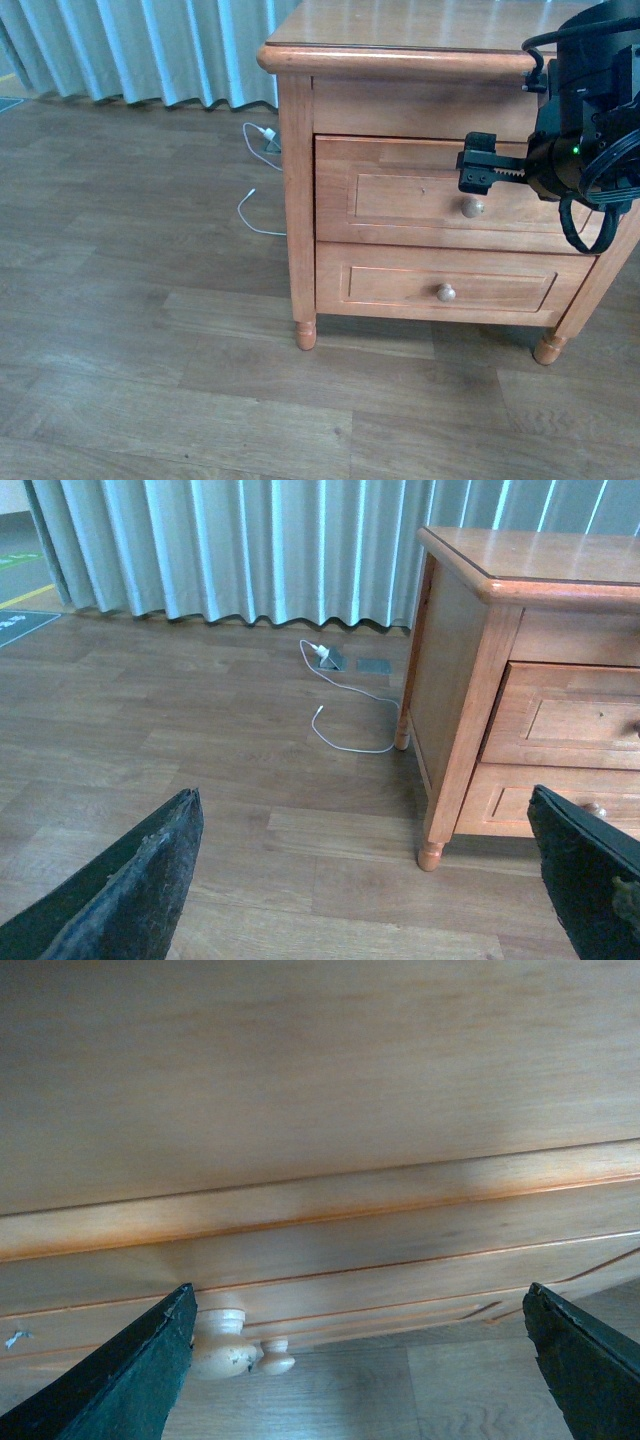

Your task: Put charger into drawer

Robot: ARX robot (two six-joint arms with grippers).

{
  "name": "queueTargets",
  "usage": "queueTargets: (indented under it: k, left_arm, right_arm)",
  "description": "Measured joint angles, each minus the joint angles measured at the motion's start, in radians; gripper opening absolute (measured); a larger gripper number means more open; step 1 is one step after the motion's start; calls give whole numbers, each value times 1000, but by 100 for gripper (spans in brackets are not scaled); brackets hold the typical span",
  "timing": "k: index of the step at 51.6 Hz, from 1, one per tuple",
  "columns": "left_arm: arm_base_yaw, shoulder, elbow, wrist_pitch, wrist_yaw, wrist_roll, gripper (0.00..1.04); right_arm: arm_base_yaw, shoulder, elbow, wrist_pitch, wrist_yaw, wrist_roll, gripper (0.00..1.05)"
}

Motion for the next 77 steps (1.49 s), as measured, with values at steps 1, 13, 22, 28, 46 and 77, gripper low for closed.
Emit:
queueTargets:
  k: [1, 13, 22, 28, 46, 77]
  left_arm:
    - [0, 0, 0, 0, 0, 0, 99]
    - [0, 0, 0, 0, 0, 0, 99]
    - [0, 0, 0, 0, 0, 0, 99]
    - [0, 0, 0, 0, 0, 0, 99]
    - [0, 0, 0, 0, 0, 0, 99]
    - [0, 0, 0, 0, 0, 0, 99]
  right_arm:
    - [0, 1, 0, 3, 0, 2, 97]
    - [-3, 21, -24, 136, -6, 15, 97]
    - [-7, 40, -48, 220, -18, 74, 97]
    - [-7, 41, -50, 232, -20, 91, 97]
    - [-17, 41, -68, 245, -50, 97, 97]
    - [-139, -479, -447, 163, -264, 89, 97]
